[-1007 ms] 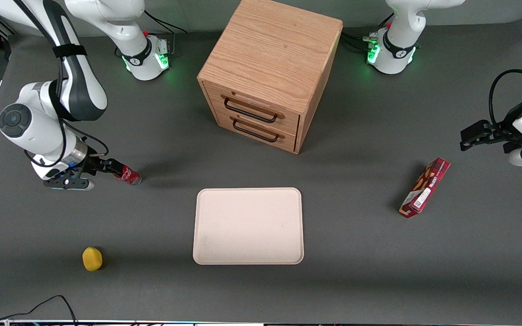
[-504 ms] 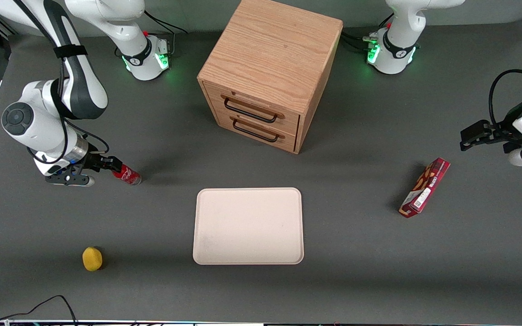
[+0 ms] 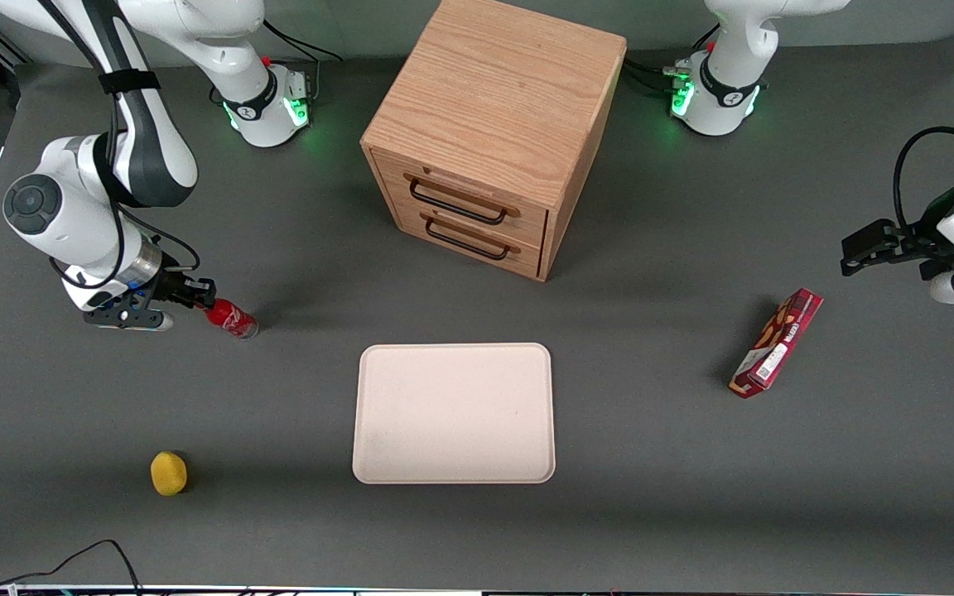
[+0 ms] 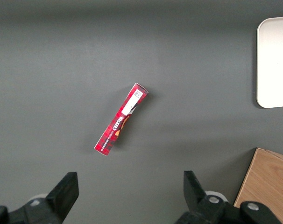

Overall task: Place coke bottle on tray
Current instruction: 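Close the right gripper around the red bottle's body, then carry the bottle to the cream tray and set it down upright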

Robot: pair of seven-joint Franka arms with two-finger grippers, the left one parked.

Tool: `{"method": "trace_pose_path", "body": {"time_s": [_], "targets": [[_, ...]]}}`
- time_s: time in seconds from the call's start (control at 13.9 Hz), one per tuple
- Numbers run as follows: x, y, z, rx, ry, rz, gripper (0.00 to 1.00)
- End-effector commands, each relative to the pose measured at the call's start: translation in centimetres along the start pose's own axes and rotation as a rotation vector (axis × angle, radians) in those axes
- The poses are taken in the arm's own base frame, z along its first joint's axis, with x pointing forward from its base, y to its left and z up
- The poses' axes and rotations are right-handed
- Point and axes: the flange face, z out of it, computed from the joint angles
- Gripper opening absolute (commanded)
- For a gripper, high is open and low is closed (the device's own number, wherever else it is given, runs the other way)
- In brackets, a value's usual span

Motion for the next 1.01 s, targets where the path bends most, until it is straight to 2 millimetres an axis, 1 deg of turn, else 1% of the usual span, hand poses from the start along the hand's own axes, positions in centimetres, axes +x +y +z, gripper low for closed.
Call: {"method": "trace_pose_path", "body": {"time_s": [0.0, 0.07, 0.14, 0.29, 0.43, 0.5, 0.58, 0.72, 0.79, 0.86, 0.94], "targets": [[-0.5, -0.3, -0.3, 0.016, 0.015, -0.005, 0.00], [-0.3, -0.7, -0.6, 0.017, 0.020, -0.011, 0.00], [0.2, -1.4, -1.4, 0.020, 0.033, -0.022, 0.00], [2.2, -3.4, -3.7, 0.027, 0.034, -0.012, 0.00], [5.4, -6.4, -6.5, 0.037, -0.017, 0.005, 0.00], [7.1, -8.5, -7.4, 0.049, -0.028, 0.015, 0.00], [9.1, -10.3, -7.9, 0.064, -0.015, 0.028, 0.00], [11.9, -15.4, -8.4, 0.081, -0.017, 0.020, 0.00], [13.6, -17.4, -8.3, 0.092, -0.018, 0.034, 0.00], [15.2, -19.5, -7.6, 0.098, -0.022, 0.042, 0.00], [16.7, -20.9, -6.4, 0.094, -0.016, 0.043, 0.00]]}}
